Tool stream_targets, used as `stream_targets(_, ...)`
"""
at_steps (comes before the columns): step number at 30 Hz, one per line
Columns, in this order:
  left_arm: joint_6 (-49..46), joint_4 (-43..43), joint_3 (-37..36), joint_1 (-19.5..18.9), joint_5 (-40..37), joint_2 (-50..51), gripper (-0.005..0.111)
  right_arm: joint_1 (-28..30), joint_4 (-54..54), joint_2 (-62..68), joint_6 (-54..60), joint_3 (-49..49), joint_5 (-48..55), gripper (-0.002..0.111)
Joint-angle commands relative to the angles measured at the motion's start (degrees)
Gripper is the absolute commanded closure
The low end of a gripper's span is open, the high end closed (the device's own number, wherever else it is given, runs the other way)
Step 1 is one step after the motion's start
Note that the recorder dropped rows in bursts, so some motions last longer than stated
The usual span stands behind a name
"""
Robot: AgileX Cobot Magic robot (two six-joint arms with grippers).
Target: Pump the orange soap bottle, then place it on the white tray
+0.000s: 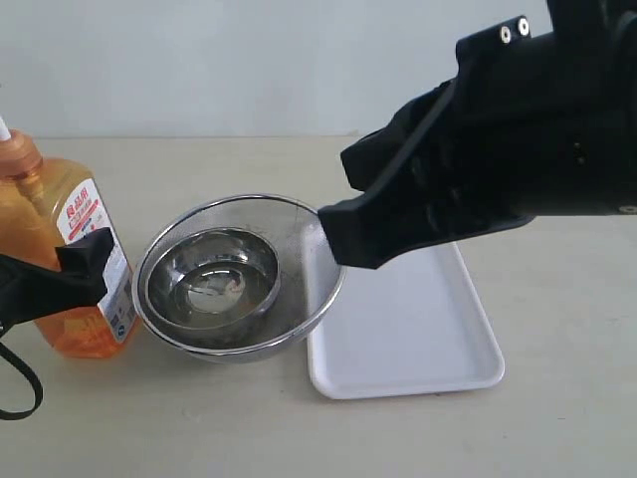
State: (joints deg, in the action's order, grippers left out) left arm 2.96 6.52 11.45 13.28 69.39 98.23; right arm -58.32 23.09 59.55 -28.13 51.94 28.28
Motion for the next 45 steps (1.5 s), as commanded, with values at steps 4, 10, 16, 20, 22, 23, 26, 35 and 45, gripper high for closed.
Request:
stream_targets(4, 0.52, 0.08, 0.80, -0.10, 0.58, 0.11, 0.013, 0.11, 0.28, -0.43, -0.05, -0.01, -0.16, 0.108)
stream_targets(10, 0.01, 0.23, 1.99, -0.10, 0.58, 0.11, 0.013, 0.11, 0.28, -0.43, -0.05, -0.01, -0.16, 0.108)
stream_targets(16, -0.10, 0.51, 2.87, -0.10, 0.58, 0.11, 0.013, 0.11, 0.28, -0.43, -0.05, -0.01, -0.16, 0.108)
stream_targets(20, -1.88, 0.51, 3.49, -0.10, 0.58, 0.11, 0.014, 0.11, 0.28, -0.43, -0.05, -0.01, -0.16, 0.108)
stream_targets(22, -2.04, 0.60, 3.62, -0.10, 0.58, 0.11, 0.016, 0.11, 0.28, -0.43, -0.05, -0.01, -0.16, 0.108)
stream_targets(23, -2.04, 0.60, 3.62, -0.10, 0.58, 0.11, 0.018, 0.11, 0.28, -0.43, -0.05, -0.01, -0.16, 0.108)
stream_targets(26, -2.04, 0.94, 3.62, -0.10, 0.58, 0.11, 0.036, 0.11, 0.28, -0.43, -0.05, -0.01, -0.16, 0.108)
stream_targets(35, -3.61, 1.20, 3.62, -0.10, 0.58, 0.11, 0.101, 0.11, 0.28, -0.43, -0.05, -0.01, -0.16, 0.108)
stream_targets(45, -4.47, 1.20, 3.62, -0.10, 0.10, 0.11, 0.102, 0.11, 0.28, -0.43, -0.05, -0.01, -0.16, 0.108)
